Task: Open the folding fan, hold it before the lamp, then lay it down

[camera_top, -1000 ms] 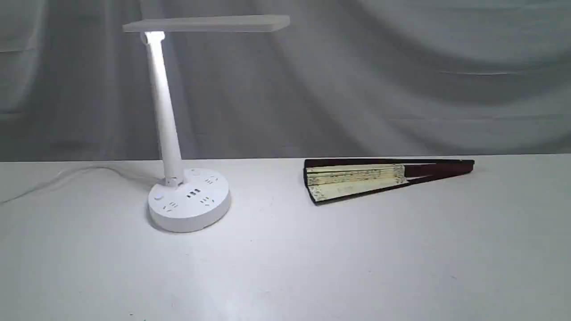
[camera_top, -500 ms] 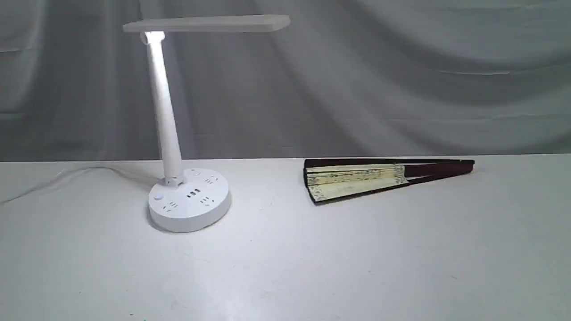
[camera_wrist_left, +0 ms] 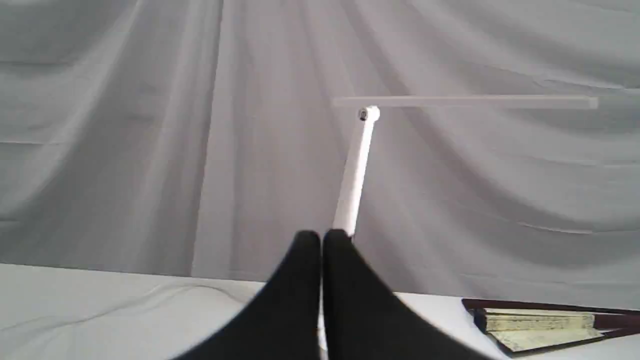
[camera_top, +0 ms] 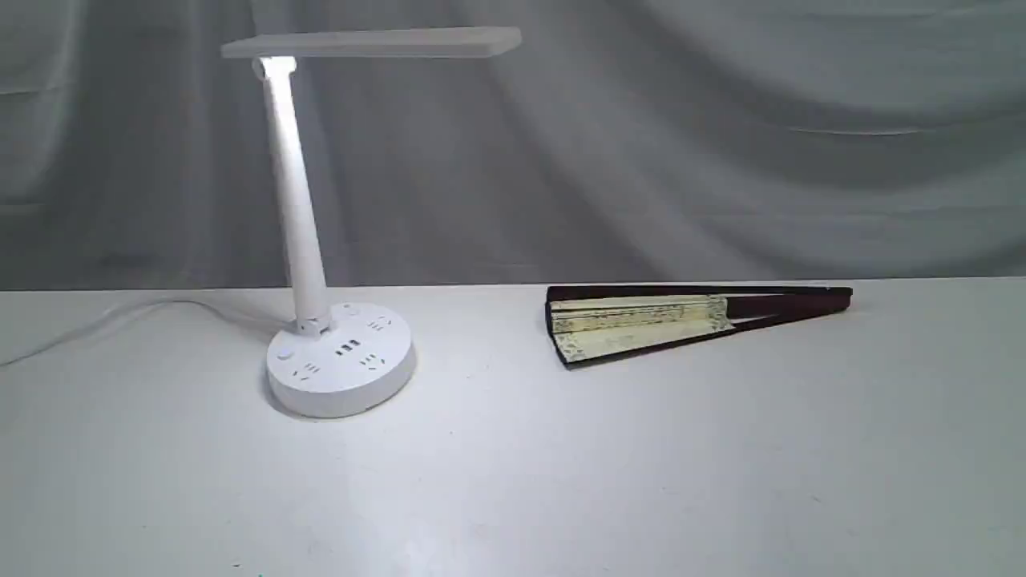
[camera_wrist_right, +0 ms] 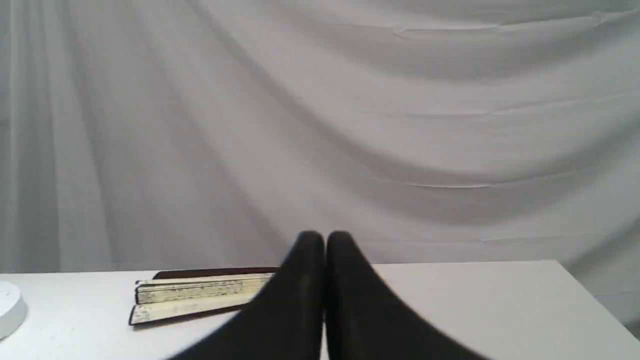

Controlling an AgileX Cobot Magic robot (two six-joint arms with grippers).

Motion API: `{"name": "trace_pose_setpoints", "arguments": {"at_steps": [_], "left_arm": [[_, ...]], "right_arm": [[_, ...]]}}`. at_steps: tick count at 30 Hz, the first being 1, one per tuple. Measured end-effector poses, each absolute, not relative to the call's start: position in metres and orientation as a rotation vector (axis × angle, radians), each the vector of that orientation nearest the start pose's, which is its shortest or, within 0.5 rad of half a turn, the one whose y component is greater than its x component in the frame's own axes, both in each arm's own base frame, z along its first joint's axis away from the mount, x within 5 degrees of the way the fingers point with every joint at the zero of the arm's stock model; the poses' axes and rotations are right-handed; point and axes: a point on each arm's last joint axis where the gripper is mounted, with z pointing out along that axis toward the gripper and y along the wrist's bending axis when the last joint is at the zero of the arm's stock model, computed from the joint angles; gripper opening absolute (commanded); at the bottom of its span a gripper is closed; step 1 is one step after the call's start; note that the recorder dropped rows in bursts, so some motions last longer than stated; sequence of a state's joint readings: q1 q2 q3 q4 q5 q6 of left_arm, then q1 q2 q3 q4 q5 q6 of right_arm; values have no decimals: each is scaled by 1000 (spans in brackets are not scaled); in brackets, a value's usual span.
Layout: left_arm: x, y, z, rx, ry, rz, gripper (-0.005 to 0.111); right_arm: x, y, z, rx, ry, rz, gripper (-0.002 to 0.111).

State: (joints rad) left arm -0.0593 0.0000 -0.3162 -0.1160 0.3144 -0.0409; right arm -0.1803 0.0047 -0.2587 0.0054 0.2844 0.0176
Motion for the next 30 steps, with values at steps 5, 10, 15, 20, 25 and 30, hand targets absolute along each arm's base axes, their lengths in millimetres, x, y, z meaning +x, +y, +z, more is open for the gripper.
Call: {"name": "trace_pose_setpoints", "arguments": {"at_steps": [5,10,15,20,25,30], "left_arm": [[15,-6,311,-27,1499,-209,0],[4,-6,326,-18,1505,-217,0],[1,-6,329,-17,1508,-224,0],[1,-7,328,-18,1514,-228,0],[1,-7,329,-18,1514,-228,0],[8,-7,330,-22,1549,-235,1]], "right_arm": [[28,-5,285,157,1552,-121,0],[26,-2,289,178,1563,-63,0],[26,1,289,205,1564,13,0],[27,1,288,209,1566,23,0],[27,1,288,209,1565,25,0],[35,-1,287,225,1618,33,0]]}}
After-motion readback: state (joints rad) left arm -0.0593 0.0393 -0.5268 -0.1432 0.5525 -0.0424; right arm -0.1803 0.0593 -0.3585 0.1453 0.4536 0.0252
